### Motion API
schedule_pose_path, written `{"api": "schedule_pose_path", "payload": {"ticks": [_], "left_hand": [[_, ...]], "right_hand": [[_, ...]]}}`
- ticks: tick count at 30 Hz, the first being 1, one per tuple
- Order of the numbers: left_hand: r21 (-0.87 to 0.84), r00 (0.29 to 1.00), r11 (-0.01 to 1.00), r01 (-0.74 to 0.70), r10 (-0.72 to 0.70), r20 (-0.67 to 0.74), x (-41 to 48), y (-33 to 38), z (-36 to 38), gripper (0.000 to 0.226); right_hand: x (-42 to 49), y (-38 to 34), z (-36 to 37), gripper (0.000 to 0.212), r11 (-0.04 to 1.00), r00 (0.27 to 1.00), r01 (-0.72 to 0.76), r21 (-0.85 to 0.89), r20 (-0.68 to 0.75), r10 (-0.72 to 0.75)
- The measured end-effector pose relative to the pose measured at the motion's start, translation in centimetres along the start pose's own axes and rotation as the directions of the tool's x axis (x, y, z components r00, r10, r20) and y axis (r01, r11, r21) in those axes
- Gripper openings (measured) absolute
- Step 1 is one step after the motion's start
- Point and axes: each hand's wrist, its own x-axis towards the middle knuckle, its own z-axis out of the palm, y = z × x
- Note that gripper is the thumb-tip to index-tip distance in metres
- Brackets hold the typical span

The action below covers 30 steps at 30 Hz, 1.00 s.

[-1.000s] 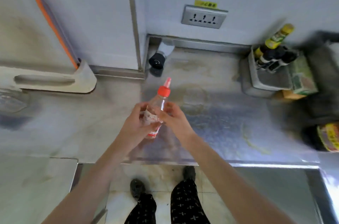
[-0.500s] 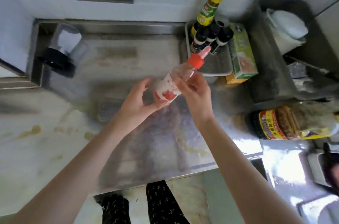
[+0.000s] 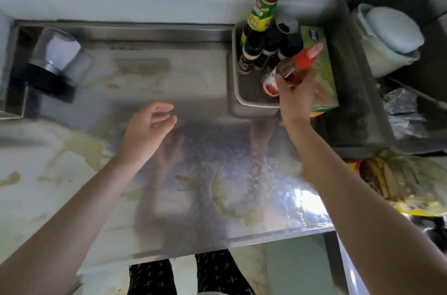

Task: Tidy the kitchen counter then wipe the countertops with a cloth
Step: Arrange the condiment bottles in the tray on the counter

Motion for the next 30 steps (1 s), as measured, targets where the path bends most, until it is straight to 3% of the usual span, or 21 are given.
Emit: {"api": "schedule_pose_path", "payload": {"ticks": [4, 7, 10, 13, 16, 19, 24, 27, 30], "left_hand": [[0.065, 0.995, 0.998, 0.026, -0.020, -0.097, 0.0, -0.9, -0.6, 0.022], [0.078, 0.993, 0.996, 0.035, -0.026, -0.111, -0.2, -0.7, -0.9, 0.023], [0.093, 0.985, 0.995, 0.048, -0.032, -0.170, -0.6, 0.0, -2.6, 0.028], [0.308, 0.932, 0.951, -0.008, 0.118, -0.342, 0.1, -0.5, -6.3, 0.040], [0.444, 0.868, 0.894, 0.062, 0.171, -0.467, 2.0, -1.3, -11.0, 0.048], [0.491, 0.848, 0.857, 0.159, 0.136, -0.512, 4.2, -1.7, -14.2, 0.053], [0.567, 0.871, 0.752, 0.336, -0.019, -0.491, 7.8, -3.9, -17.1, 0.070], [0.663, 0.870, 0.663, 0.349, 0.033, -0.492, 8.7, -5.1, -18.0, 0.064], [0.627, 0.853, 0.734, 0.262, 0.128, -0.506, 7.9, -4.3, -17.9, 0.062]], "right_hand": [[-0.4, 0.0, 0.8, 0.056, 1.000, 1.000, 0.010, 0.004, 0.024, -0.010], [-0.9, -0.5, 0.8, 0.071, 1.000, 0.999, -0.017, 0.026, 0.033, 0.017], [-3.2, -0.4, 0.6, 0.085, 0.999, 0.999, 0.006, 0.049, -0.051, -0.004], [-8.1, -1.1, 1.9, 0.055, 0.991, 0.992, 0.113, 0.069, -0.068, -0.109], [-12.2, -2.5, 5.1, 0.034, 0.970, 0.949, 0.243, 0.024, 0.203, -0.243], [-13.4, -3.7, 8.5, 0.025, 0.951, 0.884, 0.308, 0.016, 0.365, -0.292], [-13.7, -4.5, 11.1, 0.020, 0.950, 0.869, 0.310, 0.027, 0.398, -0.295], [-13.3, -4.1, 11.5, 0.019, 0.960, 0.884, 0.279, 0.016, 0.387, -0.263], [-13.0, -3.7, 11.0, 0.021, 0.978, 0.895, 0.210, -0.008, 0.405, -0.189]]}}
